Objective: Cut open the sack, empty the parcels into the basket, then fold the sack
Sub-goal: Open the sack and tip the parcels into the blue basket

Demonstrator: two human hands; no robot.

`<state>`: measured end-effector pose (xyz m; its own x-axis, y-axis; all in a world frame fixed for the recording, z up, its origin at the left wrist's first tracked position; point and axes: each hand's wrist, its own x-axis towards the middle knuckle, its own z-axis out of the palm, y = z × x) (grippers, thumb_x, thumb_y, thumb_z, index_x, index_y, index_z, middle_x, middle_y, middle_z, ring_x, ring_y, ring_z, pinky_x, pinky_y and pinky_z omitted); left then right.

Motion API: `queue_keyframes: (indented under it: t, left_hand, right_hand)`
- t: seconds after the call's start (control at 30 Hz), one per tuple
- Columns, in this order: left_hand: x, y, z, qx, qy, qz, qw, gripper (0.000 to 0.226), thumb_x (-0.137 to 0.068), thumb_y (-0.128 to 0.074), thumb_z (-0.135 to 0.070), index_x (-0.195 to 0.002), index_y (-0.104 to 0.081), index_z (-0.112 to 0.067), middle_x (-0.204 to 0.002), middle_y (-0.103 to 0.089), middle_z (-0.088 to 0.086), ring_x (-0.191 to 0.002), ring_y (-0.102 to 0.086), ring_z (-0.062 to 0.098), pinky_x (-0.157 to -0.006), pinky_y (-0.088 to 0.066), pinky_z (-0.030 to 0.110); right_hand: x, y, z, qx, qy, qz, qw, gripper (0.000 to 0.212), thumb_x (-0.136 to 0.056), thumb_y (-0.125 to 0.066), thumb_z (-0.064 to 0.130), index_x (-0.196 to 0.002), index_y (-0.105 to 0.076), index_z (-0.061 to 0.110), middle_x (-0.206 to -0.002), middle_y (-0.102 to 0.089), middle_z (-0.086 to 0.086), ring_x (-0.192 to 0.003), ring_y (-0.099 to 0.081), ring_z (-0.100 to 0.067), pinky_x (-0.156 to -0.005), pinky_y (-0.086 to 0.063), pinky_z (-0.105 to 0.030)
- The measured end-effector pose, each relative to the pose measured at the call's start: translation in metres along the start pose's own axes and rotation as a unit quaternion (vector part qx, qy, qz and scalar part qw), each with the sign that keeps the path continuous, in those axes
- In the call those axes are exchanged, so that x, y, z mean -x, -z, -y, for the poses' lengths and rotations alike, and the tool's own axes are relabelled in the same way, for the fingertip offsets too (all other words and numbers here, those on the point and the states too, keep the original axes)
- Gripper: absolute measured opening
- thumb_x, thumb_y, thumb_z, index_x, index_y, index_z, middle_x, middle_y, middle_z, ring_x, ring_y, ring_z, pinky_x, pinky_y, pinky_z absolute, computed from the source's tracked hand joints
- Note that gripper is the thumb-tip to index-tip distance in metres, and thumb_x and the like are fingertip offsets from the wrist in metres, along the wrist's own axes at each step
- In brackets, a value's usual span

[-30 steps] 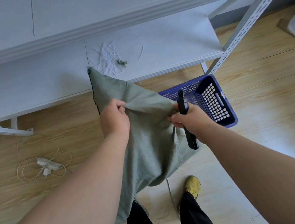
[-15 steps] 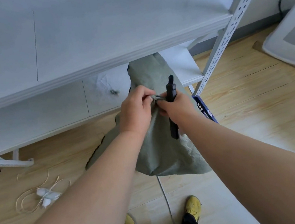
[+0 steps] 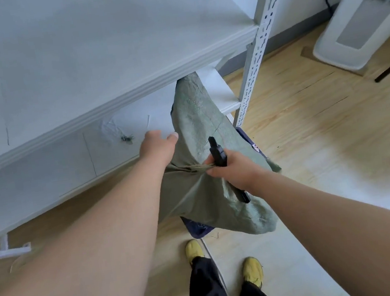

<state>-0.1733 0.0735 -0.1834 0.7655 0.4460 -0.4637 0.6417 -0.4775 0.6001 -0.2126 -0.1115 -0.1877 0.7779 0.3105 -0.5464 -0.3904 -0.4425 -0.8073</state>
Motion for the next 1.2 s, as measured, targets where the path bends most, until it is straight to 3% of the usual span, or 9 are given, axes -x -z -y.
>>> queue_keyframes:
  t: [0.1, 0.17, 0.33, 0.57, 0.8, 0.97, 1.03, 1.1, 1.2]
  left_hand:
    - [-0.021, -0.016, -0.005, 0.009, 0.092, 0.058, 0.994, 0.088, -0.079, -0.064, -0.059, -0.142, -0.036, -0.005, -0.143, -0.045, 0.013, -0.126, -0.05, 0.032, -0.104, -0.044, 0.043]
    - [-0.024, -0.026, 0.0, -0.002, 0.101, 0.111, 0.989, 0.075, -0.076, -0.07, -0.053, -0.132, -0.049, -0.005, -0.129, -0.057, 0.013, -0.113, -0.06, 0.032, -0.097, -0.05, 0.042]
    - [-0.025, -0.043, 0.002, -0.007, 0.031, 0.045, 0.998, 0.017, -0.085, -0.058, -0.017, -0.096, -0.069, -0.01, -0.098, -0.069, 0.011, -0.091, -0.064, 0.031, -0.074, -0.049, 0.03]
    - [0.0, -0.006, -0.03, 0.063, -0.183, -0.013, 0.981, 0.032, -0.089, -0.054, -0.02, -0.065, -0.04, -0.005, -0.062, -0.037, 0.005, -0.061, -0.032, 0.021, -0.058, -0.025, 0.032]
    - [0.008, 0.027, -0.046, 0.046, -0.288, -0.145, 0.945, 0.029, -0.093, -0.05, -0.016, -0.07, -0.038, -0.004, -0.068, -0.037, 0.002, -0.069, -0.038, 0.026, -0.061, -0.025, 0.031]
    - [0.012, 0.011, -0.037, -0.043, -0.309, -0.071, 0.948, 0.029, -0.092, -0.052, -0.017, -0.069, -0.038, -0.007, -0.067, -0.036, -0.001, -0.067, -0.04, 0.024, -0.059, -0.022, 0.028]
    - [0.019, -0.006, -0.034, -0.058, -0.301, -0.041, 0.951, 0.028, -0.093, -0.052, -0.019, -0.071, -0.041, -0.007, -0.069, -0.039, -0.001, -0.069, -0.043, 0.024, -0.06, -0.028, 0.03]
    - [0.029, -0.025, -0.032, -0.069, -0.304, -0.007, 0.95, 0.027, -0.093, -0.052, -0.022, -0.072, -0.045, -0.008, -0.072, -0.043, -0.002, -0.072, -0.046, 0.023, -0.061, -0.032, 0.031]
    - [0.049, -0.052, -0.035, -0.058, -0.299, 0.047, 0.951, 0.02, -0.094, -0.054, -0.024, -0.075, -0.053, -0.016, -0.078, -0.053, -0.003, -0.075, -0.051, 0.02, -0.063, -0.035, 0.029]
  right_hand:
    - [0.004, 0.007, -0.003, 0.005, -0.004, 0.013, 1.0, 0.011, -0.088, -0.065, 0.01, -0.095, -0.065, 0.018, -0.087, -0.063, 0.001, -0.081, -0.057, -0.011, -0.073, -0.043, -0.023]
    - [0.006, 0.011, -0.004, 0.013, -0.006, 0.017, 1.0, 0.011, -0.088, -0.065, 0.009, -0.097, -0.066, 0.015, -0.09, -0.064, -0.002, -0.08, -0.057, -0.01, -0.073, -0.042, -0.023]
    - [0.002, 0.016, 0.003, 0.006, -0.027, -0.038, 0.999, 0.008, -0.088, -0.063, 0.008, -0.095, -0.065, 0.012, -0.075, -0.057, 0.007, -0.067, -0.051, -0.005, -0.062, -0.036, -0.018]
    - [-0.02, -0.003, 0.035, -0.091, -0.073, -0.113, 0.987, 0.029, -0.086, -0.051, 0.004, -0.079, -0.066, 0.027, -0.069, -0.055, 0.002, -0.067, -0.05, -0.016, -0.064, -0.041, -0.026]
    - [-0.04, -0.034, 0.07, -0.313, -0.048, -0.098, 0.943, 0.029, -0.085, -0.055, -0.004, -0.08, -0.068, 0.021, -0.077, -0.061, -0.003, -0.079, -0.052, -0.023, -0.081, -0.045, -0.039]
    - [-0.039, -0.024, 0.046, -0.182, -0.139, -0.218, 0.949, 0.028, -0.084, -0.056, 0.005, -0.102, -0.069, 0.021, -0.088, -0.065, -0.002, -0.081, -0.062, -0.023, -0.075, -0.053, -0.034]
    - [-0.027, -0.002, 0.039, -0.153, -0.187, -0.308, 0.92, 0.027, -0.088, -0.049, 0.008, -0.105, -0.063, 0.023, -0.091, -0.064, -0.001, -0.083, -0.064, -0.022, -0.07, -0.051, -0.032]
    - [-0.019, 0.023, 0.039, -0.155, -0.14, -0.37, 0.905, 0.019, -0.093, -0.05, 0.017, -0.105, -0.062, 0.022, -0.085, -0.062, 0.004, -0.083, -0.062, -0.021, -0.071, -0.05, -0.031]
    - [-0.017, 0.053, 0.055, -0.139, -0.03, -0.333, 0.932, 0.03, -0.087, -0.064, 0.039, -0.112, -0.063, 0.023, -0.095, -0.065, 0.008, -0.087, -0.06, -0.012, -0.071, -0.045, -0.023]
